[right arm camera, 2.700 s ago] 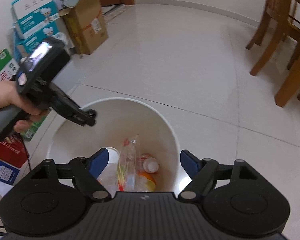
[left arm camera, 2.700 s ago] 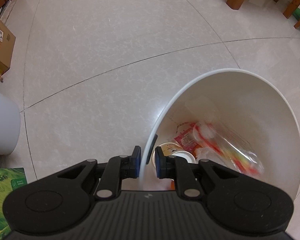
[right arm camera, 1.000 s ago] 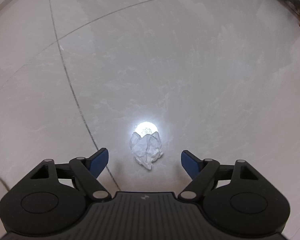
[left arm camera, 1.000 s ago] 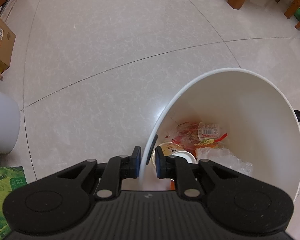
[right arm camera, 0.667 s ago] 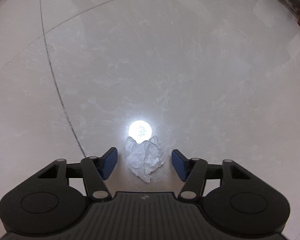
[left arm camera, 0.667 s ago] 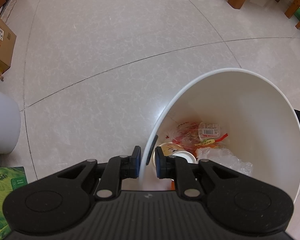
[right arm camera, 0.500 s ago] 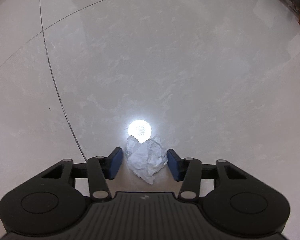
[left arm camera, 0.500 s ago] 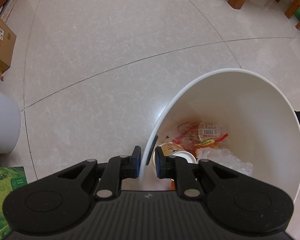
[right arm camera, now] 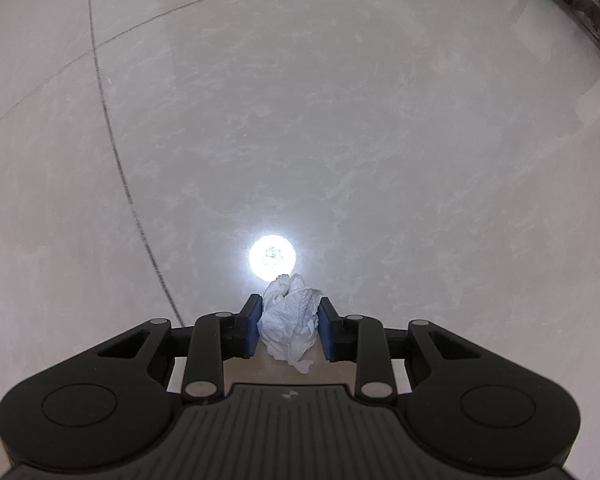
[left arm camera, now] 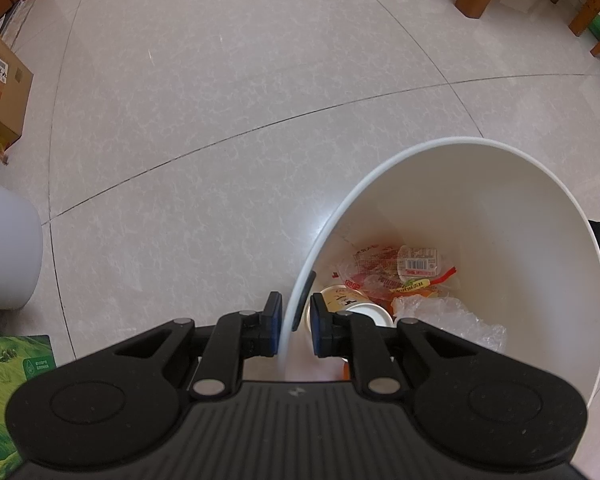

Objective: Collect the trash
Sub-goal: 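Carry the tissue over the bin and release it with the right gripper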

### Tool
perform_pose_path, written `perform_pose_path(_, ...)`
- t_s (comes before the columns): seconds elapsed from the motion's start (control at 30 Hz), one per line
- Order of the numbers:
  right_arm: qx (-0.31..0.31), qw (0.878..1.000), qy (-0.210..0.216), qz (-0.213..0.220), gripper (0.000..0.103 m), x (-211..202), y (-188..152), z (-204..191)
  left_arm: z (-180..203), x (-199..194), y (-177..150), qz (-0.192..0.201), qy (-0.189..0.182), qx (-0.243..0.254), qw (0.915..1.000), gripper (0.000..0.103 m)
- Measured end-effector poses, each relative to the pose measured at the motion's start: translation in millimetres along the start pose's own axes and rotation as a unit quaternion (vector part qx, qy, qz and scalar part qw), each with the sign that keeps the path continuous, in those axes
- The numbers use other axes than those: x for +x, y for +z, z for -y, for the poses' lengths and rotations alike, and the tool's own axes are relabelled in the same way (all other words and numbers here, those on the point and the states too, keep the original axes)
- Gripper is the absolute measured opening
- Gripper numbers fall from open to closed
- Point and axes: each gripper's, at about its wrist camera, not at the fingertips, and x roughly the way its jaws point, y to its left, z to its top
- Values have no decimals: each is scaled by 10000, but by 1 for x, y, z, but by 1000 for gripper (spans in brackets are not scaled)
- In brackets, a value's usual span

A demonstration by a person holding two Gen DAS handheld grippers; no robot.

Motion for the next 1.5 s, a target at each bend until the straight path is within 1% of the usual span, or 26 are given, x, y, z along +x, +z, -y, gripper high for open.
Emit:
perform_pose_path(0.13, -264, 9996, -27, -6, 34, -17, -1, -6, 1, 0, 0, 9, 36, 31, 10000, 13)
perform_pose_path(0.27, -613, 9981, 54, 42, 34, -50, -7, -8, 3, 1, -1, 1, 55, 43, 10000, 13)
perform_pose_path(0.5, -1103, 9928, 406, 248, 34, -134, -24, -14, 5, 1, 0, -7, 59, 34, 10000, 13)
perform_pose_path(0.63, -1510, 9856, 652, 391, 34, -188, -31, -32, 5, 2, -2, -16, 77, 47, 10000, 13)
perform_pose_path(0.7, -1739, 9799, 850, 483, 34, -216, -34, -45, 6, 2, -2, -14, 88, 60, 9999, 13)
perform_pose_path(0.8, -2153, 9673, 1157, 673, 34, -258, -40, -72, 6, 2, -2, -11, 89, 62, 9999, 13)
perform_pose_path(0.97, -2776, 9402, 1709, 985, 34, -316, -48, -123, 6, 3, -3, -5, 77, 53, 10000, 13)
perform_pose_path(1.1, -3161, 9221, 1944, 1096, 34, -338, -53, -161, 6, 4, -4, 4, 82, 64, 9999, 13)
perform_pose_path(1.2, -3275, 9142, 2127, 1083, 34, -343, -55, -183, 6, 4, -4, 7, 86, 68, 9999, 13)
perform_pose_path(1.3, -3321, 9092, 2287, 1034, 35, -341, -56, -202, 6, 4, -4, 6, 71, 55, 10000, 13)
perform_pose_path(1.37, -3354, 9066, 2336, 1048, 39, -342, -61, -211, 5, 4, -4, 2, 55, 42, 10000, 13)
perform_pose_path(1.4, -3409, 9048, 2324, 1053, 54, -343, -63, -212, 5, 4, -4, 1, 55, 47, 10000, 13)
perform_pose_path(1.43, -3443, 9036, 2299, 1097, 72, -342, -64, -213, 5, 4, -4, 3, 52, 43, 10000, 13)
perform_pose_path(1.47, -3455, 9027, 2254, 1225, 79, -345, -68, -214, 5, 4, -4, 4, 48, 49, 10000, 13)
perform_pose_path(1.5, -3499, 8997, 2249, 1328, 89, -348, -72, -213, 4, 4, -4, 5, 41, 42, 10000, 13)
